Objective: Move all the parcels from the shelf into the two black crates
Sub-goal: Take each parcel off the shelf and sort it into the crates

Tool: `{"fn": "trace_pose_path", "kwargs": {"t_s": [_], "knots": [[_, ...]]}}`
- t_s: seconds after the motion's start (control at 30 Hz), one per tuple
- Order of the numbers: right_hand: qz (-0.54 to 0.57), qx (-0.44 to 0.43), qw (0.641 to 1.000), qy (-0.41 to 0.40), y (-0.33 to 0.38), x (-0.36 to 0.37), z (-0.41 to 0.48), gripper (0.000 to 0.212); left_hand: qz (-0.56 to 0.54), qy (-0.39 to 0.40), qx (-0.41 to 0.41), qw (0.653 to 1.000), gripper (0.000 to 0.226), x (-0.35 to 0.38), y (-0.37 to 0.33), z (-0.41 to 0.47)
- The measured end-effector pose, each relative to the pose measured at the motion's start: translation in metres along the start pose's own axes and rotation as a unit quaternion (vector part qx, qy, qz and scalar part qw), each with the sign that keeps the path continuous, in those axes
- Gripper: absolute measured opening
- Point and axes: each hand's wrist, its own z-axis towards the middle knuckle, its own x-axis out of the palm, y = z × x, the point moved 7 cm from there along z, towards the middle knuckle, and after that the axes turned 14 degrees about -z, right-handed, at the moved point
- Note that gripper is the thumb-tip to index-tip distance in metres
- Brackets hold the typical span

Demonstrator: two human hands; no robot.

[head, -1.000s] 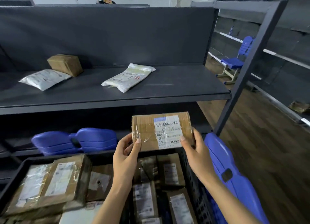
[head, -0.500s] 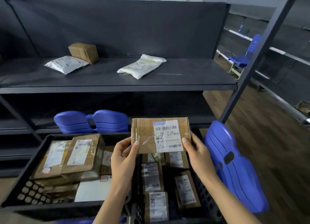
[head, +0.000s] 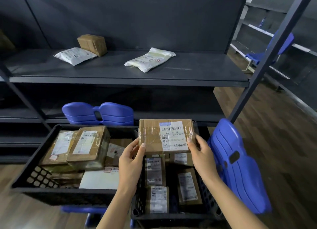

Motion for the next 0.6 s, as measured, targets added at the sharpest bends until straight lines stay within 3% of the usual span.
{"fn": "trace_pose_path", "kwargs": {"t_s": [0.23,0.6], "knots": [[-0.019,0.009,0.999,0.05,-0.001,0.031,0.003,0.053,0.001,-0.048,-0.015,0.999,0.038,-0.019,0.01,0.005],[-0.062,0.024,0.995,0.075,0.031,0.12,-0.001,0.057,0.004,-0.078,-0.064,0.995,0.018,-0.103,0.004,0.054]]}}
